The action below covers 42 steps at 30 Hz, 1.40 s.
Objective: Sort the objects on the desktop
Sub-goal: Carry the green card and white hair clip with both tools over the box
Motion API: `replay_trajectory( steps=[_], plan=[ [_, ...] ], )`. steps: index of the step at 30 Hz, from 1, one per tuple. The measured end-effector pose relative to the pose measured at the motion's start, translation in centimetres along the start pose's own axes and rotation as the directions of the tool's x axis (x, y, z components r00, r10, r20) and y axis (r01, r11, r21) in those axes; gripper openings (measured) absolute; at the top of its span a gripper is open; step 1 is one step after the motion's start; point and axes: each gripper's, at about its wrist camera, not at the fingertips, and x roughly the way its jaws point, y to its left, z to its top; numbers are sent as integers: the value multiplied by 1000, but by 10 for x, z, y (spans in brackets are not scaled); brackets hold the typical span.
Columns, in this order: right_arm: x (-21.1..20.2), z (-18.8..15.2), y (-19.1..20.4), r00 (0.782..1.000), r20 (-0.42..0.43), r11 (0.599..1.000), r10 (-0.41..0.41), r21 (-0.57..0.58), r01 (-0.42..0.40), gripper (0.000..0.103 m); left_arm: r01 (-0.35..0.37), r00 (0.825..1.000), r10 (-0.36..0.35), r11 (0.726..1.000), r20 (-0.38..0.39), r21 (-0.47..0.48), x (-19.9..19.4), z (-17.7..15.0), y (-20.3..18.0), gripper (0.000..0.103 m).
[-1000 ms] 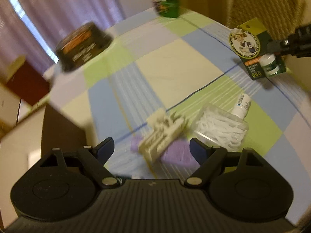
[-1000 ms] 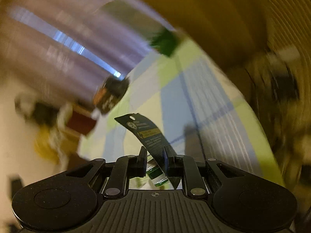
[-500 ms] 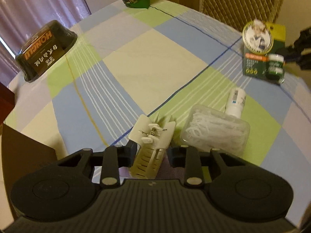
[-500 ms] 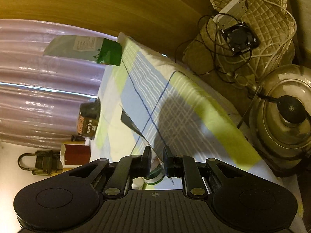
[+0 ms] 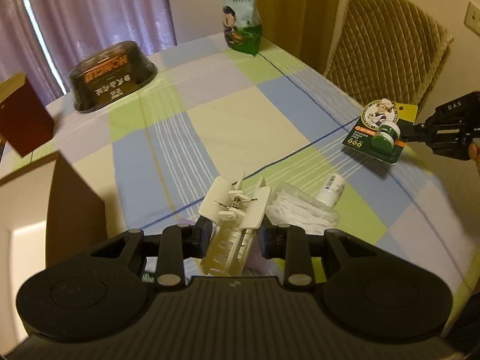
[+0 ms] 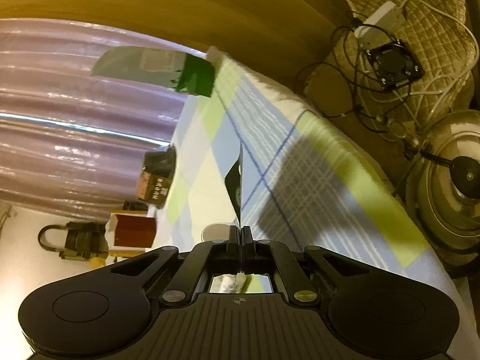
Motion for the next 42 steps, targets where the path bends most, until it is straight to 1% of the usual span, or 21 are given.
replay_trajectory(
  steps=[5, 9, 12, 18, 21, 26, 31, 36, 38, 42],
  plan=[
    [-12, -10, 10, 999, -18, 999, 48, -1, -48, 0, -7, 1000, 8, 998, 14, -65, -22, -12, 0, 26],
    [-11, -20, 26, 997, -67, 997, 39, -58, -43, 0, -27, 1000, 28, 996, 7, -80, -37, -18, -1, 26],
    [-10, -30, 35, 994, -99, 996, 41, -77, -49, 0, -39, 999, 40, 994, 3, -99, -49, -26, -1, 26],
    [-5, -55, 53, 987, -140, 991, 73, -97, -87, 0, -46, 998, 52, 987, 35, -154, -86, -45, 6, 26],
    [1, -68, 64, 984, -153, 988, 88, -109, -106, 0, -62, 995, 73, 984, 62, -166, -107, -52, 16, 26],
    [17, -93, 86, 975, -185, 981, 123, -125, -148, 0, -102, 988, 120, 978, 95, -181, -139, -65, 38, 26],
    [39, -124, 108, 961, -230, 976, 152, -120, -183, 0, -156, 979, 180, 966, 99, -206, -163, -82, 73, 26],
    [64, -149, 128, 946, -270, 972, 178, -99, -211, 0, -206, 969, 232, 949, 88, -237, -181, -100, 111, 26],
    [74, -158, 139, 941, -283, 968, 188, -109, -226, 0, -224, 965, 250, 942, 77, -250, -185, -107, 127, 26],
    [99, -177, 168, 923, -326, 955, 202, -145, -260, 0, -242, 963, 264, 932, 49, -269, -185, -120, 157, 26]
  ],
)
